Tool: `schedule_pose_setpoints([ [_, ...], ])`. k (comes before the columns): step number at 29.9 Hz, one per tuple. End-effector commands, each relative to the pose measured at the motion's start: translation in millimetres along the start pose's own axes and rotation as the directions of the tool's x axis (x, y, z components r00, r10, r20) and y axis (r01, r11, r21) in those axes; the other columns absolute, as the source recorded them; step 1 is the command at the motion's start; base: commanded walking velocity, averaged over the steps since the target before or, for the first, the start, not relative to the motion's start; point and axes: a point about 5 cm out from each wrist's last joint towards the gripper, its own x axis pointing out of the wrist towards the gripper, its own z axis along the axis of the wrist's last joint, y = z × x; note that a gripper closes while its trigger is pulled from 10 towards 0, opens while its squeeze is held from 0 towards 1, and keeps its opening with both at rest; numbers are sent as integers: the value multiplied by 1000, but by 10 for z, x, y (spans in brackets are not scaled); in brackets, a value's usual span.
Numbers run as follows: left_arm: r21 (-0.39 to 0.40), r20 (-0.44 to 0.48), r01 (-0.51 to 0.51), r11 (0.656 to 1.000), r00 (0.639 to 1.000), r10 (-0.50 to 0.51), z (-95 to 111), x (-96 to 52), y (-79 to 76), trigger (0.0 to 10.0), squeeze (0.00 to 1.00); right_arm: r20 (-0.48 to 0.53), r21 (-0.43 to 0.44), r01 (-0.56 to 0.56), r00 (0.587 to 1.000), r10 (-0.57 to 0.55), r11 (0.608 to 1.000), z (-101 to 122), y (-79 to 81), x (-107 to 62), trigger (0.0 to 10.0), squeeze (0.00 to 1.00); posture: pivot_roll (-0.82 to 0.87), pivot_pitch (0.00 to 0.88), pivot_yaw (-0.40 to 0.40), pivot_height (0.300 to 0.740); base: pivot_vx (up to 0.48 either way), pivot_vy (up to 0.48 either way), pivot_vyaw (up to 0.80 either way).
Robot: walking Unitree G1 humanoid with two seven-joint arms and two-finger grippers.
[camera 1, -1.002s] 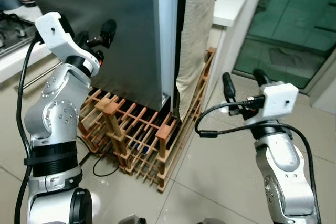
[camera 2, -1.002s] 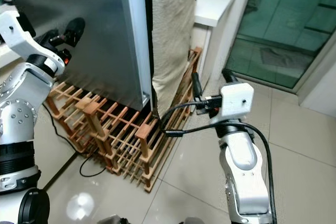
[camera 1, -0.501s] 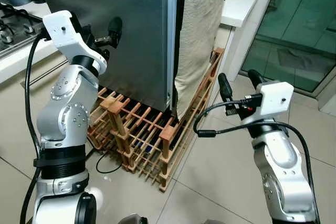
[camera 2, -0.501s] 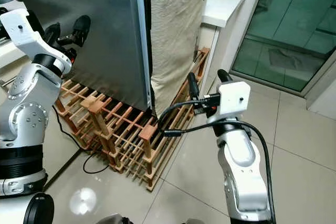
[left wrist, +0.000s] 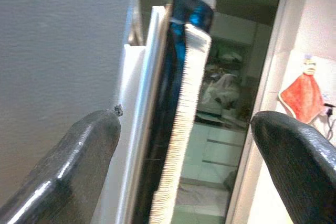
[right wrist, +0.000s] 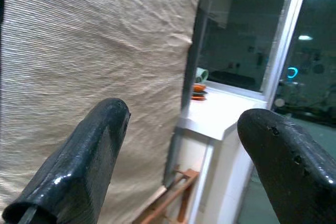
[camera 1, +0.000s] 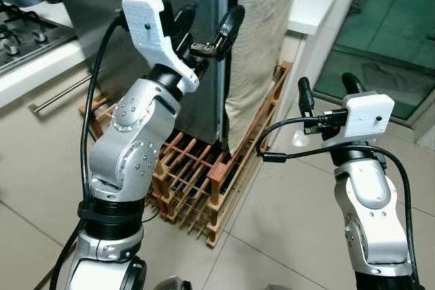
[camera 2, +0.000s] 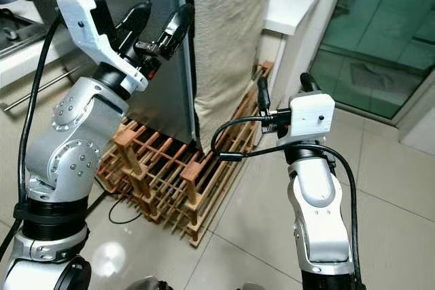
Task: Restocking fridge
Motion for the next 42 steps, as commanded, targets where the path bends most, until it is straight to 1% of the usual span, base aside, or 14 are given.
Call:
schedule_pose_setpoints([
  [1, 1, 5, 16, 1000, 1000, -16, 28, 25, -7, 10000, 0, 8, -19, 25, 1000, -25, 999, 18, -40, -41, 10000, 0, -164, 0, 24, 711, 0, 0, 0],
  [5, -4, 3, 44, 999, 999, -44, 30, 31, -65, 10000, 0, -15, -43, 49, 999, -49, 998, -40, -71, -133, 10000, 0, -164, 0, 24, 711, 0, 0, 0],
  [6, 27, -20, 30, 999, 999, -30, -7, 49, -59, 10000, 0, -20, -47, 53, 998, -54, 998, -50, -78, -144, 10000, 0, -163, 0, 21, 711, 0, 0, 0],
  [9, 108, -89, -46, 993, 994, 56, -172, 148, 22, 10000, 0, -22, -52, 60, 998, -61, 997, -57, -88, -140, 10000, 0, -164, 0, 23, 711, 0, 0, 0],
  [12, 181, -113, -163, 970, 976, 185, -280, 266, 184, 10000, 0, -8, -56, 63, 998, -63, 996, -35, -81, -101, 10000, 0, -167, 0, 27, 711, 0, 0, 0],
  [14, 182, -134, -209, 961, 963, 234, -344, 320, 257, 10000, 0, 4, -55, 71, 997, -71, 996, -15, -83, -94, 10000, 0, -176, 0, 35, 711, 0, 0, 0],
  [16, 180, -140, -220, 959, 959, 246, -360, 333, 274, 10000, 0, 7, -55, 74, 997, -74, 996, -9, -85, -94, 10000, 0, -176, 0, 35, 711, 0, 0, 0],
  [17, 148, -153, -235, 961, 954, 257, -397, 373, 284, 10000, 0, 10, -59, 80, 997, -80, 995, 5, -96, -110, 10000, 0, -196, 0, 41, 711, 0, 0, 0],
  [19, 132, -152, -232, 964, 956, 251, -410, 408, 262, 10000, 0, 9, -64, 86, 996, -85, 994, 8, -108, -127, 10000, 0, -196, 0, 41, 711, 0, 0, 0],
  [24, 80, -115, -177, 981, 976, 185, -368, 526, 94, 10000, 0, 4, -73, 99, 995, -99, 992, 13, -128, -166, 10000, 0, -219, 0, 52, 711, 0, 0, 0],
  [27, 63, -97, -161, 985, 981, 167, -339, 544, 56, 10000, 0, 3, -75, 102, 995, -102, 992, 12, -134, -170, 10000, 0, -219, 0, 52, 711, 0, 0, 0],
  [31, 54, -56, -122, 991, 991, 125, -272, 558, -25, 10000, 0, 3, -77, 105, 994, -105, 991, 15, -133, -178, 10000, 0, -222, 0, 54, 711, 0, 0, 0],
  [37, 69, -8, -77, 995, 997, 78, -188, 556, -129, 10000, 0, -1, -80, 103, 995, -104, 991, 13, -143, -182, 10000, 0, -217, 0, 51, 711, 0, 0, 0],
  [42, 72, -5, -60, 996, 998, 61, -183, 565, -163, 10000, 0, -3, -81, 101, 995, -101, 992, 7, -135, -176, 10000, 0, -216, 0, 47, 711, 0, 0, 0],
])
